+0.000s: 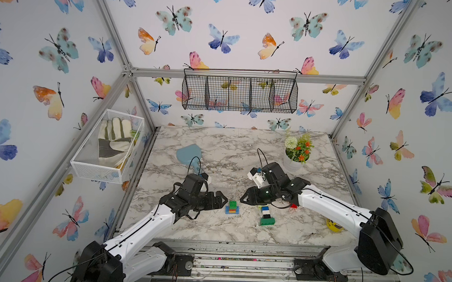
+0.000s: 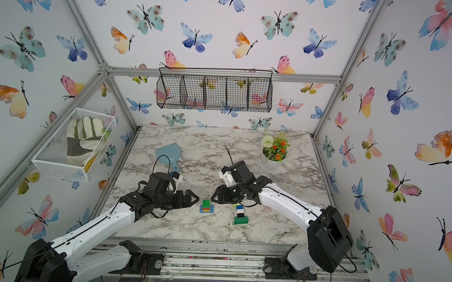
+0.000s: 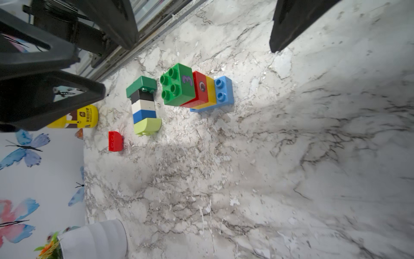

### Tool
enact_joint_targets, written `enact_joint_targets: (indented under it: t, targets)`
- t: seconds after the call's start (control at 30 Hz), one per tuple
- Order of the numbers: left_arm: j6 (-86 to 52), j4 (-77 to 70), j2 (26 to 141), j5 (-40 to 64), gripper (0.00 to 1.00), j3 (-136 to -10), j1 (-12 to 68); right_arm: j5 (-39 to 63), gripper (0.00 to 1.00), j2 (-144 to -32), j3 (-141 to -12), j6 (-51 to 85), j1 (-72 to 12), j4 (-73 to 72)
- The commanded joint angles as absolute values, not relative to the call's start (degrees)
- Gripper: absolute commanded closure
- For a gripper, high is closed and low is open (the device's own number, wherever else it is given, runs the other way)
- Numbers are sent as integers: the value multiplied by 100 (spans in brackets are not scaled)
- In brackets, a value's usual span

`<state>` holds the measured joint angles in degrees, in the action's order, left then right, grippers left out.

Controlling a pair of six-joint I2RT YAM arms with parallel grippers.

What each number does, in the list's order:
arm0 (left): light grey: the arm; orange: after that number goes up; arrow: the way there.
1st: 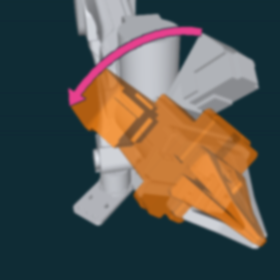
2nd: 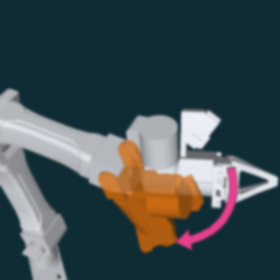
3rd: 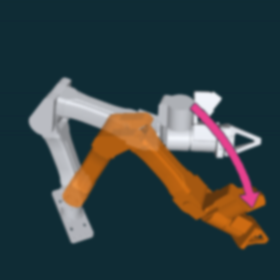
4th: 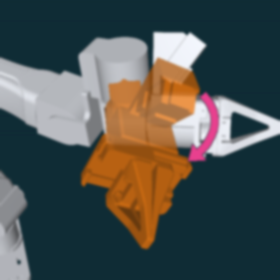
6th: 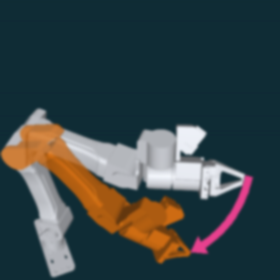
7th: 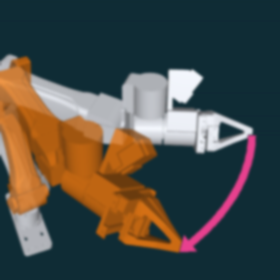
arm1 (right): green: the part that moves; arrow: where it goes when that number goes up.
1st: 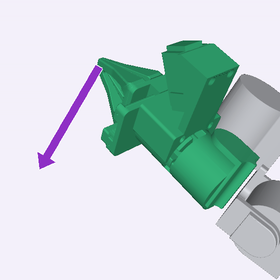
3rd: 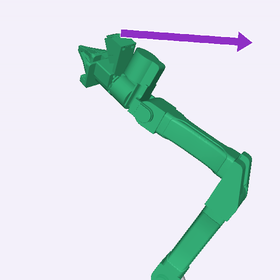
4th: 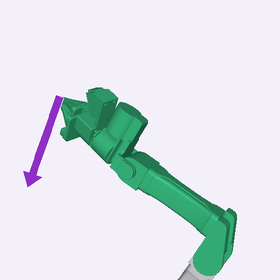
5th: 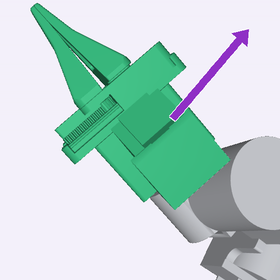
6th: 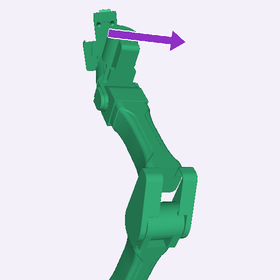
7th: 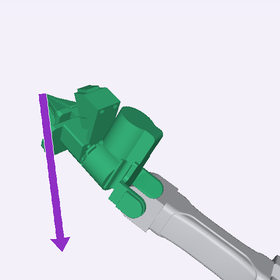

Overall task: Assemble the number 1 with lego
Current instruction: Assemble the lego brick with the lego brick.

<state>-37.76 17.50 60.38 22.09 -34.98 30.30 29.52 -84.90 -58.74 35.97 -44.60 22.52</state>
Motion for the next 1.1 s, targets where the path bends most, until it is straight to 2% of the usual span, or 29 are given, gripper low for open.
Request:
enact_joint_targets:
  t: [0.0,0.2,0.43,0.7,0.83,1.07]
  targets:
    - [-4369,888,6195,3008,6,-3396,2989,3059,53,-8700,-5795,3762,-4492,1860]
    - [-4394,650,6584,3059,13,-3318,2986,3139,58,-9147,-5790,3770,-4565,1645]
    - [-4395,335,7104,3191,30,-3314,2980,3257,62,-9557,-5900,3766,-4606,1421]
    - [-4373,239,7311,3286,40,-3318,2984,3305,67,-9772,-5976,3804,-4623,1349]
    - [-4368,162,7421,3357,45,-3309,2986,3332,68,-9834,-6001,3814,-4637,1368]
    - [-4394,103,7614,3379,59,-3203,2982,3258,69,-9896,-6017,3797,-4650,1488]
